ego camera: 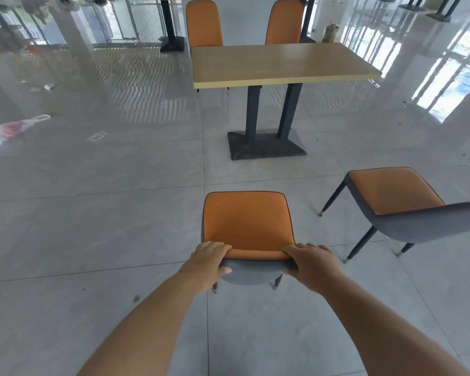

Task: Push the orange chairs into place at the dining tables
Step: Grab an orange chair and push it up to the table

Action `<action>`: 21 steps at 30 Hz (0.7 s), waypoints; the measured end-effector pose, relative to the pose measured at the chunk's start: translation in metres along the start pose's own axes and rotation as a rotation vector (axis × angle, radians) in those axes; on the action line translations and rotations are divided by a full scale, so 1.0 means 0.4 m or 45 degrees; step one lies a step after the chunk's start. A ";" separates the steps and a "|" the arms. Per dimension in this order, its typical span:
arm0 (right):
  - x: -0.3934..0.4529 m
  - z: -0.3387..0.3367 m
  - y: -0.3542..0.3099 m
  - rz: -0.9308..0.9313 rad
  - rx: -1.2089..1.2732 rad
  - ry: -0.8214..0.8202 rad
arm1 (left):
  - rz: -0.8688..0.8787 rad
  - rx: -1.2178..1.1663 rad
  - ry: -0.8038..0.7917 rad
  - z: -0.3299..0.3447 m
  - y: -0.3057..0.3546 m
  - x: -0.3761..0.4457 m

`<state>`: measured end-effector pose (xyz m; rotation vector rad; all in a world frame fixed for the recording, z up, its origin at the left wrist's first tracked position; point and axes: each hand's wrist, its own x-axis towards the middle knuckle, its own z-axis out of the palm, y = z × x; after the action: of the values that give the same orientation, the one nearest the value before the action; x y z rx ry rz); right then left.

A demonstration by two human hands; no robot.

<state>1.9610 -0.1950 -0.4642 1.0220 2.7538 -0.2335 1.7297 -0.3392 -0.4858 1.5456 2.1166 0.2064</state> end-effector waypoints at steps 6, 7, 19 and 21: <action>0.041 -0.021 0.209 0.068 0.050 -0.014 | -0.164 0.117 -0.070 0.016 0.161 0.130; 0.052 -0.024 0.238 0.090 0.065 -0.030 | -0.199 0.161 -0.057 0.017 0.190 0.151; 0.269 -0.084 0.407 0.009 0.067 -0.137 | -0.348 0.061 0.062 0.001 0.277 0.360; 0.318 -0.098 0.404 -0.002 0.069 -0.137 | -0.362 0.044 0.076 -0.017 0.256 0.399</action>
<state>1.9679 0.0142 -0.4692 0.9900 2.6653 -0.3544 1.7773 -0.1557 -0.4874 1.2507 2.3675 0.1176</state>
